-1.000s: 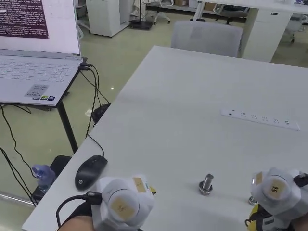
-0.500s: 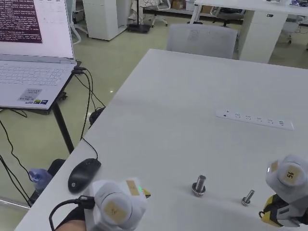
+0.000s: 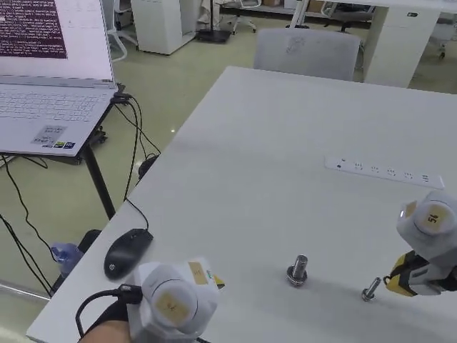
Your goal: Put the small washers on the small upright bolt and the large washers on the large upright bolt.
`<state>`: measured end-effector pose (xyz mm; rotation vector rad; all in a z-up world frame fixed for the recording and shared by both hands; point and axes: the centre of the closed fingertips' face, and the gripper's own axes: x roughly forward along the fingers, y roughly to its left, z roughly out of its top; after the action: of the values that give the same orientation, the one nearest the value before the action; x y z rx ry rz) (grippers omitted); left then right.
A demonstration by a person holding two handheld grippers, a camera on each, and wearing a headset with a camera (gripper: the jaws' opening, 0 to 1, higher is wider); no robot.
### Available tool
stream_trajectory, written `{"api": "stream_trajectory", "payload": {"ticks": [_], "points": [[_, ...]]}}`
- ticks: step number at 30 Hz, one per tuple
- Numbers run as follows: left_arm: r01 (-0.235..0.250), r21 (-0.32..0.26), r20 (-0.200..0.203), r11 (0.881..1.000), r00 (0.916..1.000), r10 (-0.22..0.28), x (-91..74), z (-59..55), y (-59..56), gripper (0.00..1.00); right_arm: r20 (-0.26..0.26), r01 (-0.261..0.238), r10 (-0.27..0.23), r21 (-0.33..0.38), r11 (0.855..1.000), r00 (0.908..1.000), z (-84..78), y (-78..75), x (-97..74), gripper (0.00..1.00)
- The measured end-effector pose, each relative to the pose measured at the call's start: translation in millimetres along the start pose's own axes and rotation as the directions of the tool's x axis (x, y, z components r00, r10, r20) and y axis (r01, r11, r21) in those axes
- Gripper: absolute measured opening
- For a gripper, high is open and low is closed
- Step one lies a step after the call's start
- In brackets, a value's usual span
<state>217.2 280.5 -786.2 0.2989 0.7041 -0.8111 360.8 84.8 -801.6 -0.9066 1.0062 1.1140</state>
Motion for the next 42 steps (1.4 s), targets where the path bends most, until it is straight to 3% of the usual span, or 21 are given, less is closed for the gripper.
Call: {"api": "stream_trajectory", "payload": {"ticks": [9,30,42], "points": [[-0.002,-0.004,0.000,1.000,1.0000,0.002,-0.1,-0.5,2.7,0.72,-0.008,-0.008,0.008,-0.013,1.000,0.9999,7.4,3.4,8.0,0.13],[0.004,-0.002,-0.003,1.000,1.0000,-0.004,0.4,-2.6,3.1,0.73,-0.042,-0.041,0.040,-0.019,0.999,0.9983,1.5,7.8,28.7,0.13],[0.014,0.002,-0.030,1.000,0.9994,-0.014,-0.4,-9.9,2.8,0.73,-0.061,-0.059,0.057,-0.028,0.998,0.9965,-4.5,13.9,48.6,0.13]]}}
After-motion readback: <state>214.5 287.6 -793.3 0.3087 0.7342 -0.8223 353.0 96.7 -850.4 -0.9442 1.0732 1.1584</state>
